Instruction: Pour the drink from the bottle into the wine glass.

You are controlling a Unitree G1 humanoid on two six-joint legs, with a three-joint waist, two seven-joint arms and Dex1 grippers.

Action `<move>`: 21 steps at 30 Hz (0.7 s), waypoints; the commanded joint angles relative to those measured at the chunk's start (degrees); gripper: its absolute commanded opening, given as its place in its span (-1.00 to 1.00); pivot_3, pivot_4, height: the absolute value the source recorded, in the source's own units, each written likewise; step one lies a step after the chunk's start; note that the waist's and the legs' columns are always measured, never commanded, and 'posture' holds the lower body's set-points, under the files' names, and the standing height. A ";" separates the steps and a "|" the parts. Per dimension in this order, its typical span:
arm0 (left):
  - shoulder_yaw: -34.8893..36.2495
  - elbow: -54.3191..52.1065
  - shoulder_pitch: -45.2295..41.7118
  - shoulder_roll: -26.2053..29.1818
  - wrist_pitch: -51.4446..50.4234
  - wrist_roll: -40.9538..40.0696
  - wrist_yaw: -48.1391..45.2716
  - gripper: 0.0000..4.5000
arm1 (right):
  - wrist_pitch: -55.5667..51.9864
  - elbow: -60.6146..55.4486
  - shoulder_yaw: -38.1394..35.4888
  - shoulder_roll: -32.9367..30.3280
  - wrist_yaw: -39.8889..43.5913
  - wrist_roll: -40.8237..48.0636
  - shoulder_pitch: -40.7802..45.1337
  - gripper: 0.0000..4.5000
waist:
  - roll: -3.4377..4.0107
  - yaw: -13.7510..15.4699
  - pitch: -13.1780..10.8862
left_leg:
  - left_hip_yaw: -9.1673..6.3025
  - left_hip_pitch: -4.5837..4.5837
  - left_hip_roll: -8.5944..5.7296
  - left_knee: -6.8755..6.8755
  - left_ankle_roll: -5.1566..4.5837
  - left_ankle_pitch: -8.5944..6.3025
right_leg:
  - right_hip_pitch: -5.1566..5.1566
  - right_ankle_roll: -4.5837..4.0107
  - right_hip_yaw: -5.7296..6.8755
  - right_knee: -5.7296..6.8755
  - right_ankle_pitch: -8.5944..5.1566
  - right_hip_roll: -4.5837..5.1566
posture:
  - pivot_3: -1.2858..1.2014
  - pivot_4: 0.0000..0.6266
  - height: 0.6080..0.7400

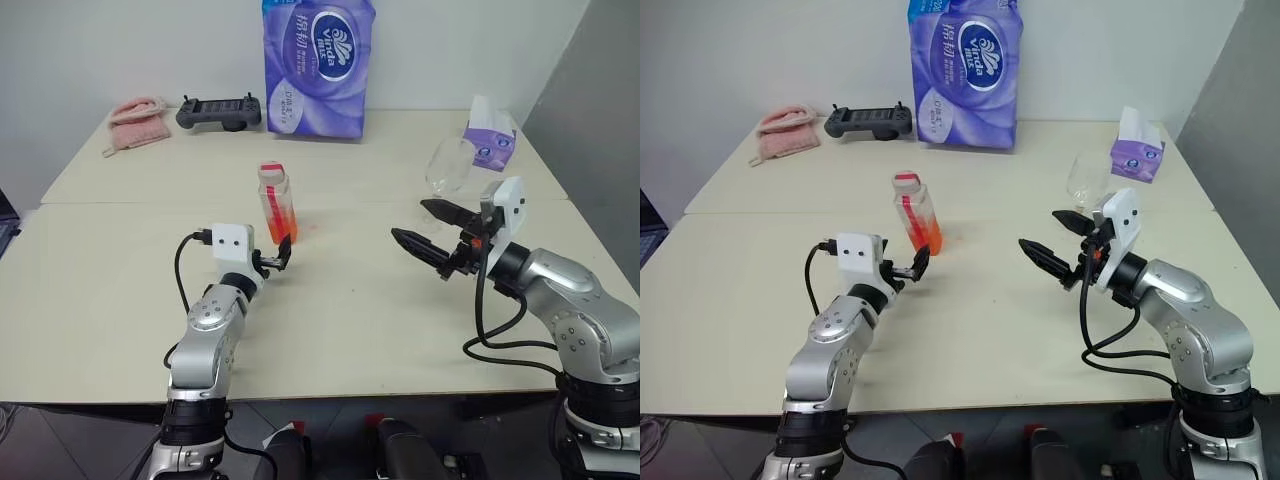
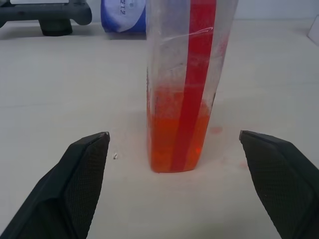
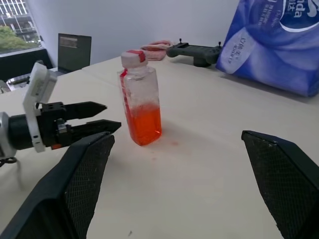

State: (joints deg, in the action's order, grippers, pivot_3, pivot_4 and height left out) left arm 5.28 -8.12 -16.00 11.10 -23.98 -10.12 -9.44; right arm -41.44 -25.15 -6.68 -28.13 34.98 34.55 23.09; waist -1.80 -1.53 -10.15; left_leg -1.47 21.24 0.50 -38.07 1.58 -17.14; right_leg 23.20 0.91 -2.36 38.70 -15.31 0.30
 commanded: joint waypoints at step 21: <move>-0.08 17.46 -15.61 0.82 10.01 1.28 -2.96 0.97 | 2.55 -2.19 1.37 1.11 -1.89 1.23 2.10 1.00 | 0.00 0.05 0.00 | -0.04 0.02 0.00 -0.02 0.01 0.00 | 0.02 0.00 0.05 0.04 0.01 0.02 | 0.03 -0.52 1.00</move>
State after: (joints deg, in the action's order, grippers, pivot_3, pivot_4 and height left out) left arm 4.85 9.08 -30.05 11.34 -16.13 -9.34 -12.09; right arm -39.32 -24.99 -4.81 -26.65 33.41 35.00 23.77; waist -1.81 -1.48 -10.15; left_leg -1.51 21.26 0.49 -38.09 1.59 -17.13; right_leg 23.22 0.91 -2.31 38.74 -15.31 0.31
